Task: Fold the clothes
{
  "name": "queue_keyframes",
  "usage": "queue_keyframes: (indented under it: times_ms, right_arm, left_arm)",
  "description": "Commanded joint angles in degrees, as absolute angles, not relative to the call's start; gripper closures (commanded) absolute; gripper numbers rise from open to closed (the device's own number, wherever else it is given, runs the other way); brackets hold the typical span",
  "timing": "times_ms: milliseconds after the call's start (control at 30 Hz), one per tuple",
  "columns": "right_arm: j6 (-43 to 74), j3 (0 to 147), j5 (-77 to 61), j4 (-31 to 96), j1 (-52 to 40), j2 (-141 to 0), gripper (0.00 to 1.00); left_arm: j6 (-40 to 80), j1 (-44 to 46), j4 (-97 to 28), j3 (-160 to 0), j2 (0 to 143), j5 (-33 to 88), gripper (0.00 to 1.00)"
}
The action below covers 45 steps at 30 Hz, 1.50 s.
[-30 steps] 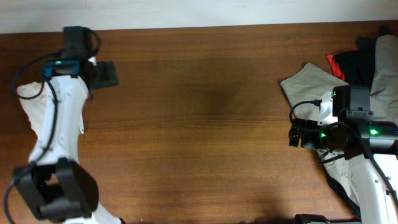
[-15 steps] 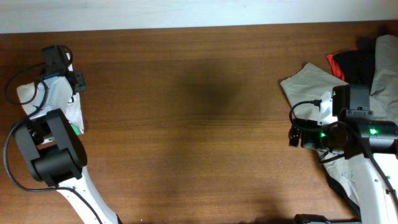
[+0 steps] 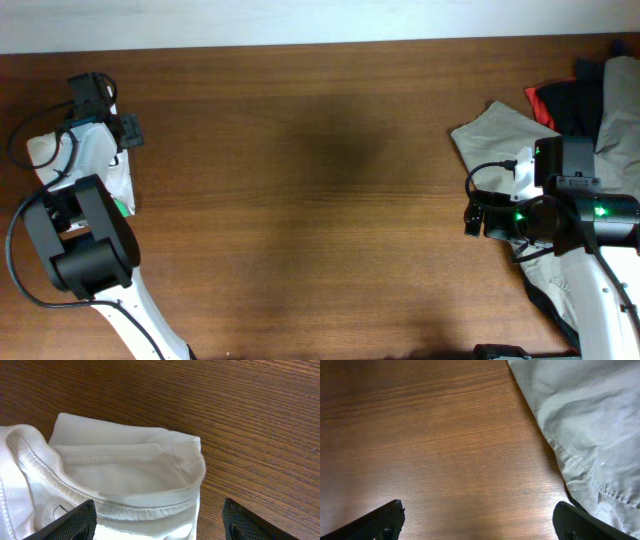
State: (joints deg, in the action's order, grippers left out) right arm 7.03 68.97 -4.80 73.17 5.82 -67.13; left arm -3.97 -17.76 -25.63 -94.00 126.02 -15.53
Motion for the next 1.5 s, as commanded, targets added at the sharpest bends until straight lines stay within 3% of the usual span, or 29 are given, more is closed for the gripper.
queue_keyframes:
  times_ms: [0, 67, 133, 333, 367, 400, 433, 467, 500, 767, 1000, 1100, 1133, 1167, 1200, 1467]
  right_arm:
    - [6.9, 68.9, -4.3, 73.0, 6.0, -67.0, 0.01]
    - [6.9, 68.9, -4.3, 73.0, 6.0, -67.0, 0.01]
    - [6.9, 68.9, -4.3, 73.0, 6.0, -67.0, 0.01]
    - [6.8, 68.9, -4.2, 73.0, 6.0, -67.0, 0.01]
    - [6.8, 68.9, -4.3, 73.0, 6.0, -67.0, 0.01]
    - [6.9, 68.9, -4.3, 73.0, 6.0, -67.0, 0.01]
    - [6.9, 68.9, -4.3, 73.0, 6.0, -67.0, 0.01]
    - [6.9, 68.9, -4.2, 73.0, 6.0, -67.0, 0.01]
    - [6.8, 68.9, -3.8, 73.0, 6.0, -67.0, 0.01]
    - [6.8, 68.9, -2.3, 73.0, 6.0, -67.0, 0.01]
    - [6.9, 68.9, -2.4, 72.5, 6.0, -67.0, 0.01]
    - [6.9, 68.9, -2.4, 72.5, 6.0, -67.0, 0.01]
    - [6.9, 68.9, -2.4, 72.5, 6.0, -67.0, 0.01]
    - [6.9, 68.9, -2.4, 72.6, 6.0, -67.0, 0.01]
    - [6.9, 68.9, -2.8, 72.6, 6.0, -67.0, 0.01]
    - [6.9, 68.9, -2.8, 72.4, 6.0, -67.0, 0.01]
  left_arm:
    - [-4.2, -18.1, -25.5, -93.8, 126.7, -16.5, 0.2]
    - [-4.2, -18.3, -25.3, -93.8, 126.7, -16.5, 0.2]
    - [-4.2, -18.3, -25.3, -93.8, 126.8, -16.5, 0.3]
    - [-4.2, -18.3, -25.1, -93.8, 129.2, -16.5, 0.31]
    - [-4.2, -18.3, -25.3, -93.8, 129.4, -16.6, 0.39]
    - [-4.2, -18.3, -25.2, -93.8, 129.4, -16.6, 0.69]
    - [-4.2, -18.3, -25.3, -94.1, 129.3, -16.6, 0.85]
    - [-4.2, -18.3, -25.5, -94.4, 129.1, -16.6, 0.96]
    - [-4.2, -18.3, -25.9, -94.7, 128.9, -16.6, 1.0]
    - [-3.2, -18.2, -32.1, -96.7, 119.1, -13.4, 1.0]
    - [-0.6, -17.9, -38.2, -96.2, 118.2, 5.4, 1.0]
    - [-0.7, -17.1, -36.2, -93.6, 118.2, 7.3, 1.0]
    - [-0.7, -17.0, -34.9, -92.4, 118.2, 7.3, 0.96]
    - [-0.7, -16.9, -32.5, -90.8, 118.2, 6.5, 0.56]
    - [-0.7, -17.0, -29.7, -90.0, 118.2, 3.5, 0.03]
    - [-2.2, -17.1, -35.7, -94.3, 112.6, -12.9, 0.01]
